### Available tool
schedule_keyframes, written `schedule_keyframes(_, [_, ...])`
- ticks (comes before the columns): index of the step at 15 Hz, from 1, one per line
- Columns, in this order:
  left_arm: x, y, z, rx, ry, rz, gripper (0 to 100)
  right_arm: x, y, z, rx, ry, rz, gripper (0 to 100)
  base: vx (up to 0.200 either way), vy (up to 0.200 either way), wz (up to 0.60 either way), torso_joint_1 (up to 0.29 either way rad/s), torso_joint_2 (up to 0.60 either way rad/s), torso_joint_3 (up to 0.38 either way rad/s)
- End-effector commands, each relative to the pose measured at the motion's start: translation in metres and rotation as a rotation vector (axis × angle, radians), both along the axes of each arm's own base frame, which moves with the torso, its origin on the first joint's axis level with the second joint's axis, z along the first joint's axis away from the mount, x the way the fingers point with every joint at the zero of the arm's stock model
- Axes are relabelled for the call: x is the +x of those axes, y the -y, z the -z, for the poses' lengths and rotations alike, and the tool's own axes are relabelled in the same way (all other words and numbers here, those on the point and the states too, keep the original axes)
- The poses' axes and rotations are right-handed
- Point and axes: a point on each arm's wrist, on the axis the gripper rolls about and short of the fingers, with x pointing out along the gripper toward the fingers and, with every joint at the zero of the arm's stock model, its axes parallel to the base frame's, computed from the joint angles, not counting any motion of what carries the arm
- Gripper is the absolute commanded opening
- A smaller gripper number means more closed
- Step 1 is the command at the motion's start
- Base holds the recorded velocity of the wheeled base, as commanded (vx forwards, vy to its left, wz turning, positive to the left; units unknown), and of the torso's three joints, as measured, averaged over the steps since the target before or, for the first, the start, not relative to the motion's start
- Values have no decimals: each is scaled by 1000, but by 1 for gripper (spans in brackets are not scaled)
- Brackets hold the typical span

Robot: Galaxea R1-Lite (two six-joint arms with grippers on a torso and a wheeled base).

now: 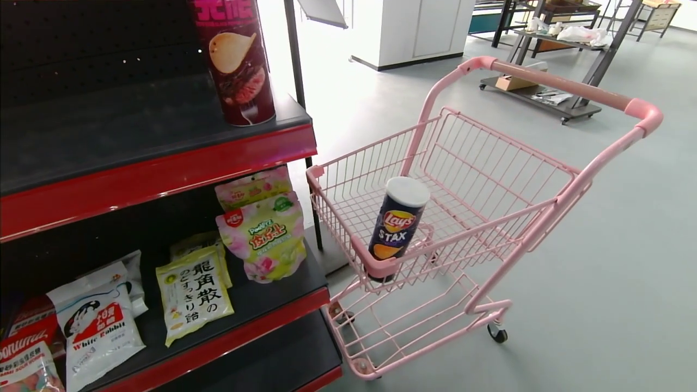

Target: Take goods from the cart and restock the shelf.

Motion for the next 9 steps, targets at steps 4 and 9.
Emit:
schedule_keyframes(4, [0,0,0,-1,0,-1,100,1,0,-1,-8,-14,-2,100,0,0,0,-19,105,83])
schedule_keyframes(9, [0,0,0,1,0,0,100,76,-7,-167,155,-74,-179,100,0,0,0,0,0,0])
